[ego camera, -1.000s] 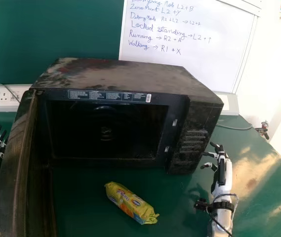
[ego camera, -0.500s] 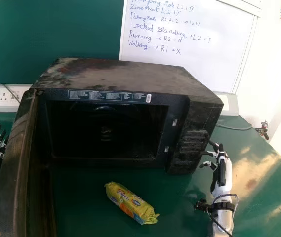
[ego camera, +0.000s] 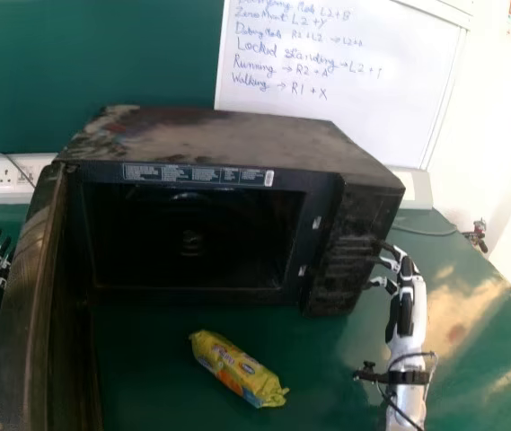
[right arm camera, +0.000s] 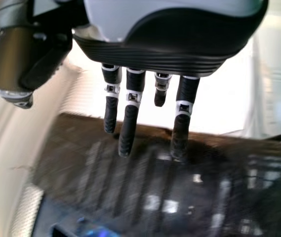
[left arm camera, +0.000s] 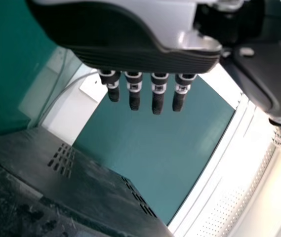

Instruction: Put biscuit inside oven

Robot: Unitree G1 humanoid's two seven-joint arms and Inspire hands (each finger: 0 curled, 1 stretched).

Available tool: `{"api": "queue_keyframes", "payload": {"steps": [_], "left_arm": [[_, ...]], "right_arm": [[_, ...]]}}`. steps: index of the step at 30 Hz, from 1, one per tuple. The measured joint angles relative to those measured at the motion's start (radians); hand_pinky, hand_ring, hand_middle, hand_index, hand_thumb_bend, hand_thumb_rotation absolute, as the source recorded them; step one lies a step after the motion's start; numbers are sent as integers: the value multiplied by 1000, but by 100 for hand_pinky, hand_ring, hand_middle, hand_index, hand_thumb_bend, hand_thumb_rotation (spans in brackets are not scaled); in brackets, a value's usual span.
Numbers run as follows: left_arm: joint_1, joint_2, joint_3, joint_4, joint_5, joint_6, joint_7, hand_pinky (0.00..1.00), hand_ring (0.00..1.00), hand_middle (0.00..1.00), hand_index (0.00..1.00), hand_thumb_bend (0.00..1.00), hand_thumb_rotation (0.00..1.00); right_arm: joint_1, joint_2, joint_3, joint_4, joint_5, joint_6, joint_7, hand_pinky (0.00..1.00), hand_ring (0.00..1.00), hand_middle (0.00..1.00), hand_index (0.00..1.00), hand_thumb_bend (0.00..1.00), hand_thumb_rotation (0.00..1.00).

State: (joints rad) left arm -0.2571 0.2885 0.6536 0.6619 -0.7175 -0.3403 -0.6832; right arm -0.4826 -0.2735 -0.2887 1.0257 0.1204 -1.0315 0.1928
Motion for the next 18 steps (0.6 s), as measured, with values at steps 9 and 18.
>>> {"api": "queue_keyframes", "payload": {"steps": [9,18], "left_arm": [[-2,-4,0,0,0,-1,4,30,56,70,89,9,0],[-8,-3,0,11,-1,-3,-7,29,56,70,89,8,0]], "right_arm": [[38,-1,46,-99,-65,-47,-59,29,38,58,75,88,98],[90,-6,100,-225,-185,-60,-133,31,42,59,75,92,99]]}}
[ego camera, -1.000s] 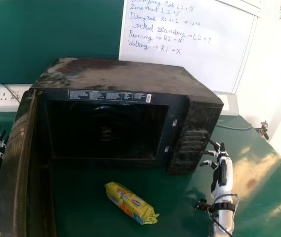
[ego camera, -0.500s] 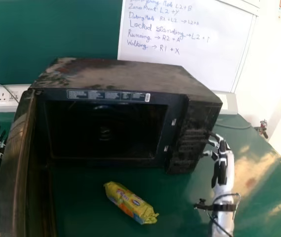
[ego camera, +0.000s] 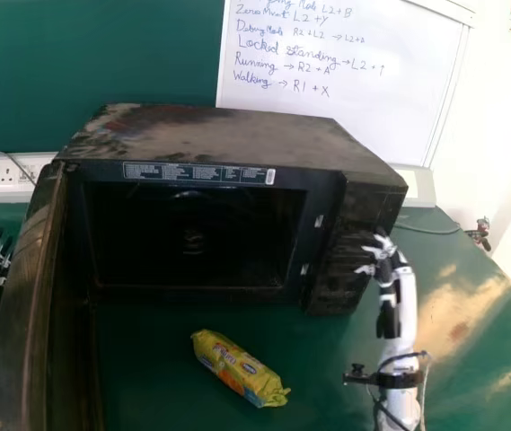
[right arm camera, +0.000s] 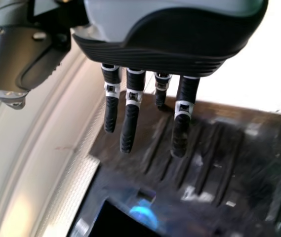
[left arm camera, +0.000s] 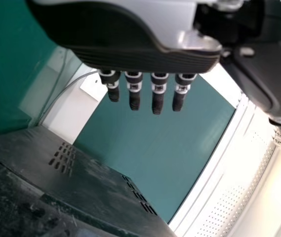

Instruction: Put biscuit inside oven

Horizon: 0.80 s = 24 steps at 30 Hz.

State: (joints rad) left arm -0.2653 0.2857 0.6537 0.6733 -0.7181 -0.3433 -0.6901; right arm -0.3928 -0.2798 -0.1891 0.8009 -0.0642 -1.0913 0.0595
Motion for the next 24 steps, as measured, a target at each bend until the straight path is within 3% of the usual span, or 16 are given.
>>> {"api": "queue_keyframes", "payload": {"steps": [5,12,20,24], "left_arm": [[-6,-1,0,0,0,-4,-6,24,53,69,88,8,0],[-5,-4,0,-10,0,-2,-1,29,56,70,88,9,0],[1,-3,0,-2,-1,1,-7,24,55,70,87,9,0],[2,-6,0,-11,0,1,3,32,56,70,87,10,0]], "right_arm": [[41,-4,30,-85,-83,14,-34,32,45,59,76,92,97],[96,-30,59,-175,-155,48,-64,38,49,62,80,96,92],[211,-103,89,-426,-352,216,-70,45,57,66,85,99,91],[251,-130,100,-570,-424,309,-67,41,55,66,85,99,86]]}}
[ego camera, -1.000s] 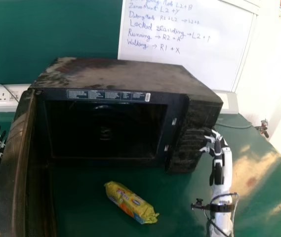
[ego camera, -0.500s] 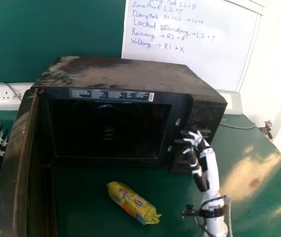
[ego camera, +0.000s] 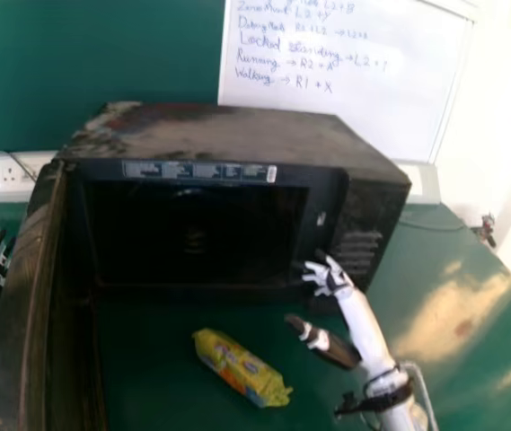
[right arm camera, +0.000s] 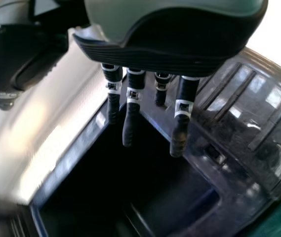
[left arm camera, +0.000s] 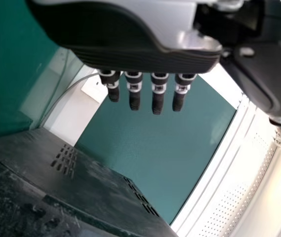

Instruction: Put biscuit inside oven

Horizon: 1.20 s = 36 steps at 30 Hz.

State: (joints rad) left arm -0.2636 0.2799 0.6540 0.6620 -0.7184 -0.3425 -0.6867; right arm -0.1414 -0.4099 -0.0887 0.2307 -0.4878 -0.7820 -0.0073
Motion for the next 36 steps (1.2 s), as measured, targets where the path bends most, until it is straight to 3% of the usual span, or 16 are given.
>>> {"api": "queue_keyframes", "payload": {"steps": [6,20,28,36], "left_arm": [[-2,4,0,12,0,-5,-10,27,54,69,87,9,0],[1,3,0,0,0,6,-2,30,56,70,88,9,0],[0,2,0,5,0,-1,-6,27,55,70,88,8,0],[-1,1,0,5,0,0,-8,26,55,70,88,9,0]], "right_arm": [[37,-38,25,-145,-20,112,52,43,54,67,85,100,83],[55,-106,80,-292,-93,266,112,49,62,73,86,100,87],[81,-130,107,-400,-118,380,202,59,72,80,88,100,85],[81,-147,143,-485,-119,491,315,62,74,83,91,100,82]]}}
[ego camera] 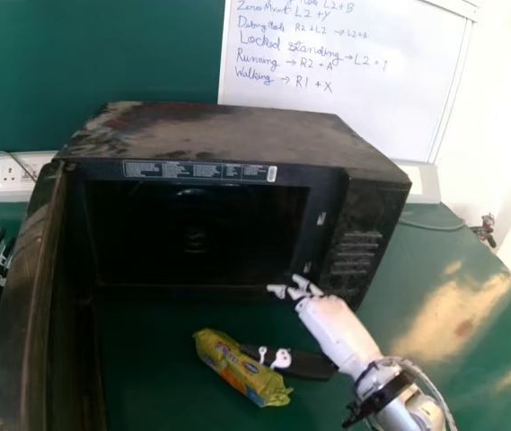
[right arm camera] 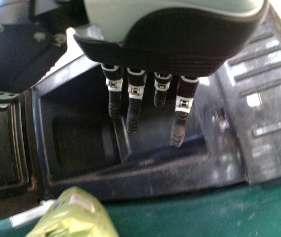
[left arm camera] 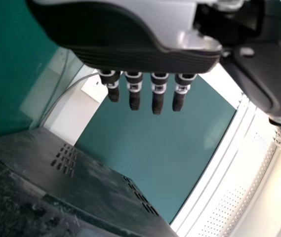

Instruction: Put biscuit inside oven

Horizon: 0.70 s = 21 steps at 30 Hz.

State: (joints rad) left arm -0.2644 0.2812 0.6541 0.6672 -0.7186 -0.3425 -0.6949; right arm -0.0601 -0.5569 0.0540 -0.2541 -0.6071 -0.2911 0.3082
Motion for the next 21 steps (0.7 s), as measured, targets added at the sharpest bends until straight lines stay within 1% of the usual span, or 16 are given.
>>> {"api": "queue_keyframes", "payload": {"steps": [2,6,10,12,15,21], "left_arm": [[0,0,0,2,0,0,-1,27,55,70,88,9,0],[0,0,0,1,0,-4,-1,24,55,70,88,8,0],[0,0,0,1,0,-4,0,23,54,70,88,8,0],[0,0,0,0,0,-4,2,23,54,70,88,8,0],[0,0,0,3,0,-5,1,24,55,70,88,8,0],[-1,0,0,4,0,-5,-2,28,55,69,88,9,0]], "right_arm": [[0,-2,10,-15,0,26,25,63,75,83,91,100,83],[-2,-9,30,-46,-13,67,70,64,76,84,92,100,83],[-7,-27,51,-79,-23,118,145,64,78,85,93,100,82],[-16,-34,63,-99,-30,147,186,64,78,86,94,100,80],[-36,-42,74,-128,-46,177,228,63,78,86,93,100,77],[-48,-45,95,-172,-94,204,264,59,76,85,92,100,74]]}}
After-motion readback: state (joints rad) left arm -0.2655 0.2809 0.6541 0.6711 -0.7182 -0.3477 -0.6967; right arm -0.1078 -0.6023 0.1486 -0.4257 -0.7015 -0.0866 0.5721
